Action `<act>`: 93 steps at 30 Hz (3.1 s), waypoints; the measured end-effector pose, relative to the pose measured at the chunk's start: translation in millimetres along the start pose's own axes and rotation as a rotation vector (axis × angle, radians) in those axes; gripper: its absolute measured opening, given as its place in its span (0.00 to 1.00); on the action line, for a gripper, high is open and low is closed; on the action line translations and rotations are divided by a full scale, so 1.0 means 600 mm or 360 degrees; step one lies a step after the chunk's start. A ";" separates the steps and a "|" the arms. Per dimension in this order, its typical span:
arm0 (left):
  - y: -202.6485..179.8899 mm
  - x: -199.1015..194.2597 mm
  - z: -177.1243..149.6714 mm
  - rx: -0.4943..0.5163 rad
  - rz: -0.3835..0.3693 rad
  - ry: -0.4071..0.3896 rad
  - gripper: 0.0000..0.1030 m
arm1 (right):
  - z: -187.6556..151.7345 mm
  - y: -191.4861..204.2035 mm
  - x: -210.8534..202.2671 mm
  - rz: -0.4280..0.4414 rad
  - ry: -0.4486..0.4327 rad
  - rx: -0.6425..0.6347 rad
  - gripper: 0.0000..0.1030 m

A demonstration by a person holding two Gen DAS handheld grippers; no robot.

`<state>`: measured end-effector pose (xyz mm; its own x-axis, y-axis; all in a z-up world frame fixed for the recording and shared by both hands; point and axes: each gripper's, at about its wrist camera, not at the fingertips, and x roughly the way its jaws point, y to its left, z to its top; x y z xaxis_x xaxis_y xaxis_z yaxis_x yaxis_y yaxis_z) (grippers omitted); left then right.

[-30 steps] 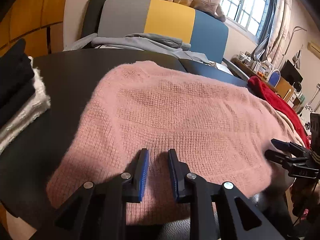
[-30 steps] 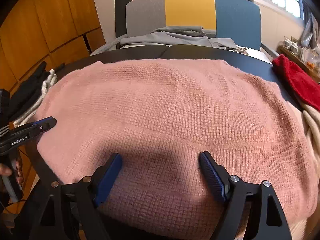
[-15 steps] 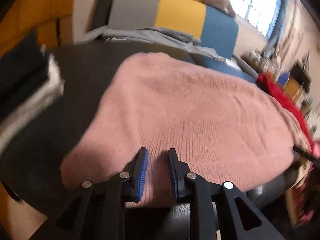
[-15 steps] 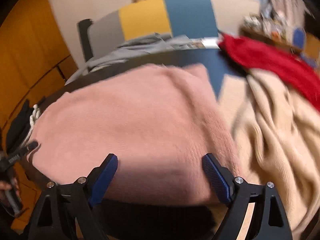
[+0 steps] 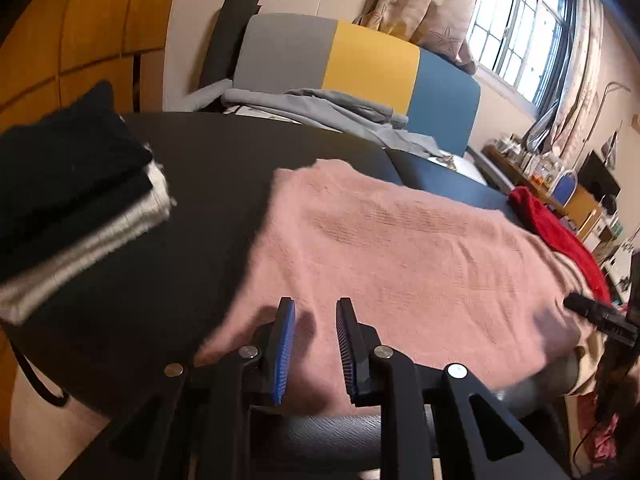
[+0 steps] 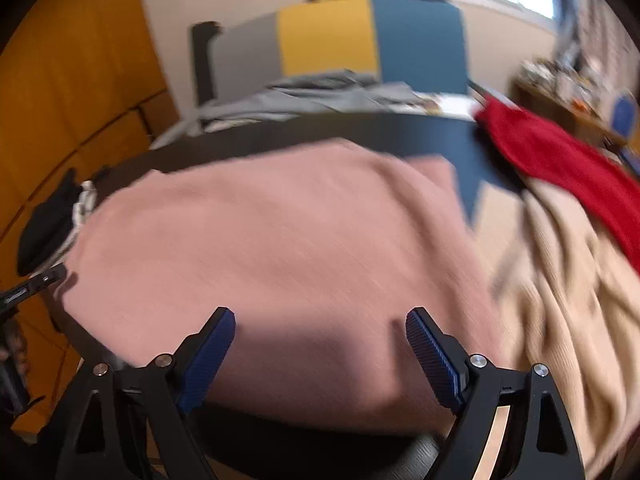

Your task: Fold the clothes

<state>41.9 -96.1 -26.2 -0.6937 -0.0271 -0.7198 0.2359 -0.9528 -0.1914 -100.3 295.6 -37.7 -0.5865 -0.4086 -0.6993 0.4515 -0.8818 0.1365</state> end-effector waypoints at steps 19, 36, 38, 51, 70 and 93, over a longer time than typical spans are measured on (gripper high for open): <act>0.146 -0.002 -0.022 -0.0209 -0.0575 0.0291 0.30 | 0.049 0.048 0.137 0.0130 0.0010 -0.0128 1.00; 0.147 -0.004 -0.052 -0.0046 -0.0694 0.0481 0.17 | 0.047 0.066 0.141 0.0067 0.0008 -0.0207 1.00; 0.159 -0.012 -0.040 -0.0120 -0.0723 0.0455 0.21 | 0.047 0.066 0.141 0.0069 0.0008 -0.0207 1.00; 0.142 0.120 0.124 -0.0211 -0.0726 0.0315 0.31 | 0.044 0.070 0.139 0.0072 -0.0010 -0.0198 1.00; 0.076 0.109 0.119 -0.0128 -0.0060 0.0140 0.22 | 0.046 0.064 0.138 0.0112 -0.0022 -0.0176 1.00; -0.276 0.136 0.030 0.0618 -0.0468 0.0338 0.22 | -0.043 -0.188 -0.038 0.0622 0.0096 0.0464 1.00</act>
<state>-66.2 54.2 -41.1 -0.5301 0.2817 -0.7998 -0.2454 -0.9538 -0.1734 -120.6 410.8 -55.1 -0.3666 -0.7152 -0.5950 0.4180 -0.6980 0.5815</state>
